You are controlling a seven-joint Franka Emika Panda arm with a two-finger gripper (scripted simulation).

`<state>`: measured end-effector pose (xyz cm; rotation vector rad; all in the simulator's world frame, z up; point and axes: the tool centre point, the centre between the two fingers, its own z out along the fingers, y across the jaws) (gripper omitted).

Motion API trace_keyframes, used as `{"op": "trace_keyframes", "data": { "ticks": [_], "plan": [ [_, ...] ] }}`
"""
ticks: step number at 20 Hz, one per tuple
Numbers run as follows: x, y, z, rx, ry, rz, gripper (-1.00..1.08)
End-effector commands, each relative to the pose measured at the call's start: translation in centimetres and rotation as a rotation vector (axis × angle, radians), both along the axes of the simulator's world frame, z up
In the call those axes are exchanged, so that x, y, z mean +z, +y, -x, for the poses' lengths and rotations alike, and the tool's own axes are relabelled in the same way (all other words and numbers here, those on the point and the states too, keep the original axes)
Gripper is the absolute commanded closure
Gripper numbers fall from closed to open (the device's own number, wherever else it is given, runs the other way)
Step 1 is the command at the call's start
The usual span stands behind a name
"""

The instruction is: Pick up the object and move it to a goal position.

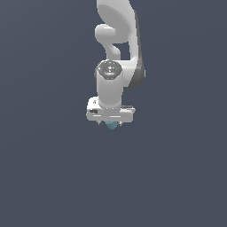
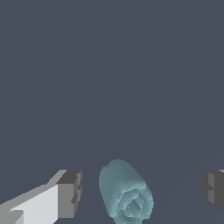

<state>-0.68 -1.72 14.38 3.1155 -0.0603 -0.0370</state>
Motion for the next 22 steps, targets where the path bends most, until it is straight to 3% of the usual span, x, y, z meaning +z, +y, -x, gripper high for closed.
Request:
{"op": "trace_keyframes", "data": {
  "ticks": [1,10,22],
  "plan": [
    [0.0,0.0,0.0,0.000,0.000,0.000,-0.92],
    [0.3,-1.5,0.0,-0.009,-0.012,-0.013,-0.92],
    [-0.1,-1.3,0.6,0.043,-0.012,-0.015,-0.92]
  ]
}}
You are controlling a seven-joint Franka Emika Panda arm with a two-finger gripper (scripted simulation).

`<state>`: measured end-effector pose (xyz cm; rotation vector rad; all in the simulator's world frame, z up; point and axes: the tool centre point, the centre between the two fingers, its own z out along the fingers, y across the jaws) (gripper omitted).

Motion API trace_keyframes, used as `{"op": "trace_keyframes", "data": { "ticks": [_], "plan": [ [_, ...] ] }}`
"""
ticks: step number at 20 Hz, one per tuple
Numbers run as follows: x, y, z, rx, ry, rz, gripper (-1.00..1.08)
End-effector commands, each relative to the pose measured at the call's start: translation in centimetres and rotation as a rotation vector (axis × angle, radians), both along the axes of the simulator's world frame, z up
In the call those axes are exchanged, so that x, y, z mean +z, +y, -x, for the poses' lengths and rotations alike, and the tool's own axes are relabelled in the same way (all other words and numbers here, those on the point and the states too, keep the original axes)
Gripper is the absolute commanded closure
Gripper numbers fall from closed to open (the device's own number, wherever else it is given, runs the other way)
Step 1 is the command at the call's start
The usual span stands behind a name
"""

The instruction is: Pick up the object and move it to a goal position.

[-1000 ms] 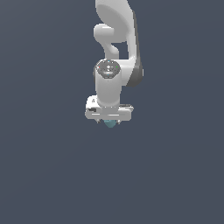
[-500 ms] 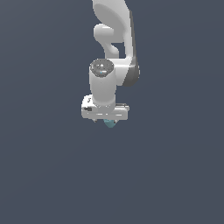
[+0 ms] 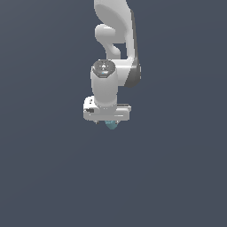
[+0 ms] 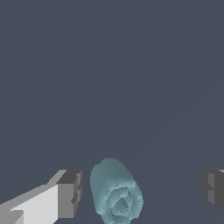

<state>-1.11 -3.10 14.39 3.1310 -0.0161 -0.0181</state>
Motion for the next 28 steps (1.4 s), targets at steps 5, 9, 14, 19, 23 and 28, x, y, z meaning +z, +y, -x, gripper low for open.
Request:
{"op": "trace_keyframes", "data": {
  "ticks": [5,9,14,19,23,28],
  "plan": [
    [-0.6,0.2,1.1,0.090,-0.001,-0.003,-0.92],
    [-1.2,0.5,2.2,0.176,-0.002,-0.006,-0.92],
    [-2.0,0.9,3.9,0.311,-0.004,-0.009,-0.92],
    [-2.6,1.2,5.3,0.423,-0.006,-0.011,-0.92],
    [-3.0,1.4,6.2,0.487,-0.007,-0.012,-0.92],
    [-3.2,1.6,6.8,0.535,-0.008,-0.013,-0.92]
  ]
}}
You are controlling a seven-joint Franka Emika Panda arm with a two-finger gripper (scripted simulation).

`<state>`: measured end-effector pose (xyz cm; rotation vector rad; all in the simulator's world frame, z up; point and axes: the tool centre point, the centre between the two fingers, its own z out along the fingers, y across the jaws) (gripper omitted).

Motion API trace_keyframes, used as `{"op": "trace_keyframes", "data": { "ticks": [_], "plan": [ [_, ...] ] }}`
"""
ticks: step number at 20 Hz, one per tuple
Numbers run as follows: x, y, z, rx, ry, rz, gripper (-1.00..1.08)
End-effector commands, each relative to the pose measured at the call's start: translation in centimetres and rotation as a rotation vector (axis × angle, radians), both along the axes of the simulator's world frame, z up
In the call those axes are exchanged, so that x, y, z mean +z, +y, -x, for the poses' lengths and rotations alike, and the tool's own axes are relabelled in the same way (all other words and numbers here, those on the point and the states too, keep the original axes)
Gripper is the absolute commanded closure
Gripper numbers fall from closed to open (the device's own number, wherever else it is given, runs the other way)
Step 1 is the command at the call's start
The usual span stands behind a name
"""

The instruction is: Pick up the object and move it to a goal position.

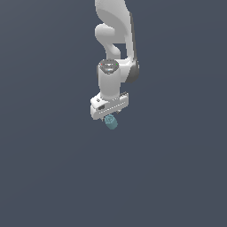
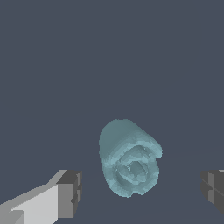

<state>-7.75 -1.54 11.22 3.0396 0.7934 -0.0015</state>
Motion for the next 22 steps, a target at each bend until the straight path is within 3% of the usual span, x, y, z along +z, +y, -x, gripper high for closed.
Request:
{"op": "trace_keyframes", "data": {
  "ticks": [1,9,22],
  "plan": [
    [-0.1,0.1,0.2,0.019,-0.001,0.000,-0.92],
    [-0.6,0.1,0.3,0.021,-0.001,0.000,-0.92],
    [-5.1,0.1,0.4,0.025,-0.001,-0.001,-0.92]
  ]
}}
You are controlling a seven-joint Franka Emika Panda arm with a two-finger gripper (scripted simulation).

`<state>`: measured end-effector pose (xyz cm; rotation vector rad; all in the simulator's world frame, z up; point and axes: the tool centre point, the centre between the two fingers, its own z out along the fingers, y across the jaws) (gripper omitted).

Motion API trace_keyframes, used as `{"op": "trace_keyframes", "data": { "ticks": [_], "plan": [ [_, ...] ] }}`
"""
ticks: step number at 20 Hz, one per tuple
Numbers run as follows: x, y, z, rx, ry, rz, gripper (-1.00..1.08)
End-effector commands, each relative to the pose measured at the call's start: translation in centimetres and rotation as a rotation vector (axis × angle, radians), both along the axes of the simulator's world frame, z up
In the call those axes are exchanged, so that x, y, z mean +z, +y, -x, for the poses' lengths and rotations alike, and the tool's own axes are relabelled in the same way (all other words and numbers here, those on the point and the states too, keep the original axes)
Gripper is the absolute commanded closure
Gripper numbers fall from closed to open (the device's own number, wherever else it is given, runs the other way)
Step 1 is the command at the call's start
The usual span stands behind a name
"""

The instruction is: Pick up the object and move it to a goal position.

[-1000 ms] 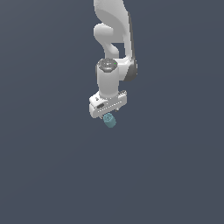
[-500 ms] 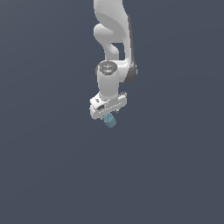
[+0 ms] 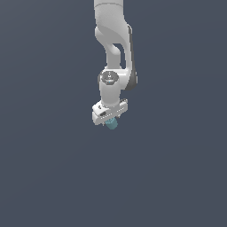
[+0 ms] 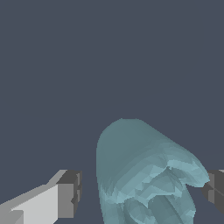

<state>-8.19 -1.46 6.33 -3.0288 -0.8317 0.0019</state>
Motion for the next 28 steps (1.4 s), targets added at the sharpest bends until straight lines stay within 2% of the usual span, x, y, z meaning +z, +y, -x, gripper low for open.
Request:
{"op": "trace_keyframes", "data": {
  "ticks": [1,2,13,17,23,28],
  "plan": [
    [-0.2,0.0,-0.1,0.000,-0.001,0.000,-0.92],
    [-0.2,0.0,-0.1,0.000,-0.001,0.000,1.08],
    [-0.1,0.0,-0.2,0.000,-0.005,0.001,1.08],
    [0.4,0.2,-0.9,-0.001,-0.030,0.001,1.08],
    [2.5,1.2,-3.9,-0.003,-0.130,0.000,1.08],
    [6.0,2.6,-7.6,-0.005,-0.270,0.000,1.08]
  ]
}}
